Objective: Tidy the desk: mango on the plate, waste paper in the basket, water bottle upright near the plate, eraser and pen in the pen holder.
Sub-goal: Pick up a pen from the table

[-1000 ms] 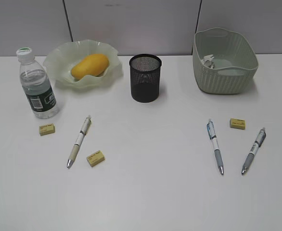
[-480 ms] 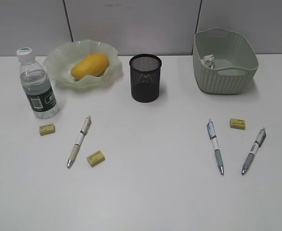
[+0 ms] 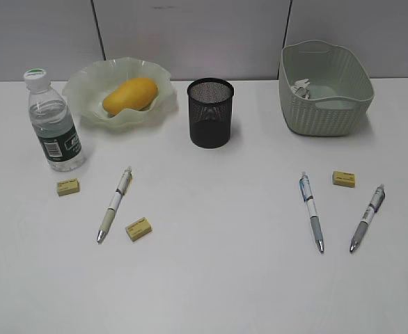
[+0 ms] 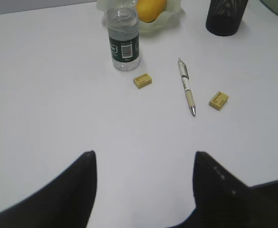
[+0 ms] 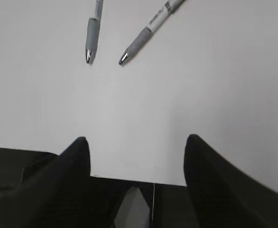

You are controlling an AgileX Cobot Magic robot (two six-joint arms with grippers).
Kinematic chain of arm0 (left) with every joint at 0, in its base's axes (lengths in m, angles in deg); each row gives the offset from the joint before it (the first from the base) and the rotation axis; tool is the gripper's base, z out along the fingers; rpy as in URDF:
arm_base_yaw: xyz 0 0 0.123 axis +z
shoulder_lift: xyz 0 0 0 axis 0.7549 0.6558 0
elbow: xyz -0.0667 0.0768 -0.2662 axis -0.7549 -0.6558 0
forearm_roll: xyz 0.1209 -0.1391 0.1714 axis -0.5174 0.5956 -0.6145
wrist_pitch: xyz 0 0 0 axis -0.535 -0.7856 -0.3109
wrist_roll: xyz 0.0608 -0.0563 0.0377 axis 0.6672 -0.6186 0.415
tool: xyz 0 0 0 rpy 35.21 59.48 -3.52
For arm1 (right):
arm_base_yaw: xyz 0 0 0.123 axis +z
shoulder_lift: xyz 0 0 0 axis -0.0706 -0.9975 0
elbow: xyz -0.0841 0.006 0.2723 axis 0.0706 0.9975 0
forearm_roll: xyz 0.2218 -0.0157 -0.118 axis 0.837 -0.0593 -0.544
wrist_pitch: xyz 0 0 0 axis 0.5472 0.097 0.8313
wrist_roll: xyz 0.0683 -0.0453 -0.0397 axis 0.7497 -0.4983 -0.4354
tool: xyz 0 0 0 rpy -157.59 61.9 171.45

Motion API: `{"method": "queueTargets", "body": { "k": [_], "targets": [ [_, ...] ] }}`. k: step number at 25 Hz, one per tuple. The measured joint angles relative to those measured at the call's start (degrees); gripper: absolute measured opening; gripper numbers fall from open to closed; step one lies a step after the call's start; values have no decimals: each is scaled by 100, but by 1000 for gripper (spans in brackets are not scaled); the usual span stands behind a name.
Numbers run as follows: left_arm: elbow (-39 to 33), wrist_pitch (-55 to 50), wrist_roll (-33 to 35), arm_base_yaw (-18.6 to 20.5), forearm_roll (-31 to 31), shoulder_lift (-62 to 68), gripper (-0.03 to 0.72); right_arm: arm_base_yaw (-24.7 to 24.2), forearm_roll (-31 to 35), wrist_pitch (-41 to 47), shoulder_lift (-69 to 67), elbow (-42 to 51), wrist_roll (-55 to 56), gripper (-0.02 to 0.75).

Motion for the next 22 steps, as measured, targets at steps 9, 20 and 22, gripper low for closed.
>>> {"method": "queueTargets", "body": {
  "k": [9,20,22],
  "targets": [
    [0,0,-5,501,5,0,481,0,33,-185,-2382,-991,597,494],
    [0,0,-5,513,5,0,465,0,40,-525,-4514,-2003,731,494],
    [0,0,-5,513,5,0,464,-6,-11,-524,-4750,-2091,883,494]
  ]
}}
